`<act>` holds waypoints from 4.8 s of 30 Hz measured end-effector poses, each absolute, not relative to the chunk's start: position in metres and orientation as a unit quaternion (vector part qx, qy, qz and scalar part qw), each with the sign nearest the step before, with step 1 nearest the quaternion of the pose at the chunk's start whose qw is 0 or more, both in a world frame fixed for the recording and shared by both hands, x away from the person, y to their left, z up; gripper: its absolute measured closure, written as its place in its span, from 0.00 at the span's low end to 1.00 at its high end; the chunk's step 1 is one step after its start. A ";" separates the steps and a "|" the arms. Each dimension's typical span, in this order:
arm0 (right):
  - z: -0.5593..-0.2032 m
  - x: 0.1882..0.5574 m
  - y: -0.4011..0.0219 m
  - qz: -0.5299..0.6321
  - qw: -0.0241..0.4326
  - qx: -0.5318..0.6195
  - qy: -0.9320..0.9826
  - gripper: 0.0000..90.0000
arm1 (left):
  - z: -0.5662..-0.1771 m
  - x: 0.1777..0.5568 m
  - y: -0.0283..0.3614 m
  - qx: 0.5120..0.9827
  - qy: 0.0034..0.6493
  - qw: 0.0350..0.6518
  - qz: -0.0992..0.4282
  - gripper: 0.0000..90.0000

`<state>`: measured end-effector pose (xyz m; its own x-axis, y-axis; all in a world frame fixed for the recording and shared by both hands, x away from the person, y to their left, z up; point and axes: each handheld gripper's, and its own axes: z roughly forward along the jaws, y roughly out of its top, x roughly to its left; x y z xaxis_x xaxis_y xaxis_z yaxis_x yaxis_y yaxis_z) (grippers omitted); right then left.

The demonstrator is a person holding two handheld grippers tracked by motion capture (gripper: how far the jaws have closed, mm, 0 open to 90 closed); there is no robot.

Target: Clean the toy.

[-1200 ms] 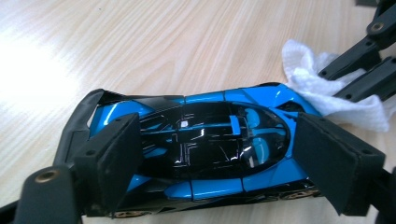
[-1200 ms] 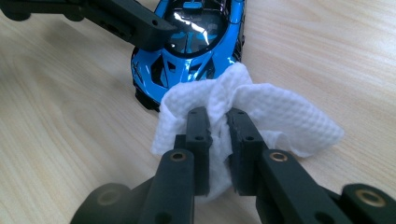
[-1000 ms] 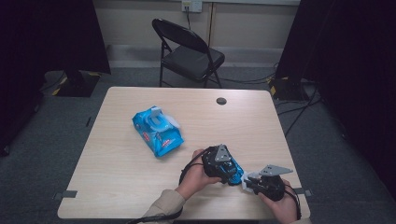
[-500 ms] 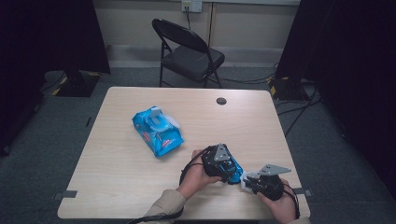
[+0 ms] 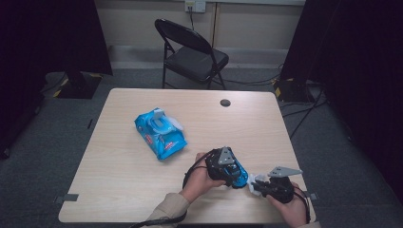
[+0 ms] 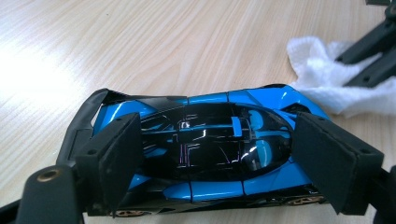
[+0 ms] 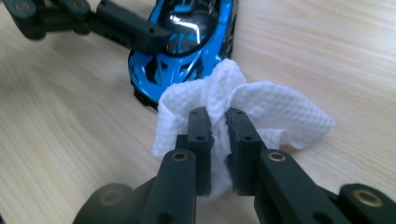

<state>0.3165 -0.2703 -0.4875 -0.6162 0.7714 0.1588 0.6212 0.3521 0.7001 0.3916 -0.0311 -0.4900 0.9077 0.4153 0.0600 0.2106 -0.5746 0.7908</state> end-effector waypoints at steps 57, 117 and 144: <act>-0.490 0.321 -0.271 0.378 0.121 0.424 0.814 0.91 | -0.490 0.391 -0.030 0.879 0.179 0.427 0.117 0.20; -0.454 0.361 -0.279 0.440 0.156 0.425 0.776 0.91 | -0.490 0.391 -0.030 0.877 0.178 0.432 0.116 0.20; -0.495 0.435 -0.215 0.397 0.138 0.432 0.798 0.91 | -0.492 0.393 -0.028 0.874 0.174 0.438 0.114 0.20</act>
<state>0.4351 -0.2147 -0.4950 -0.5884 0.7991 0.1231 0.5805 0.3116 0.7523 0.3930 -0.0277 -0.4915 0.9135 0.4043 0.0464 0.2046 -0.5548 0.8064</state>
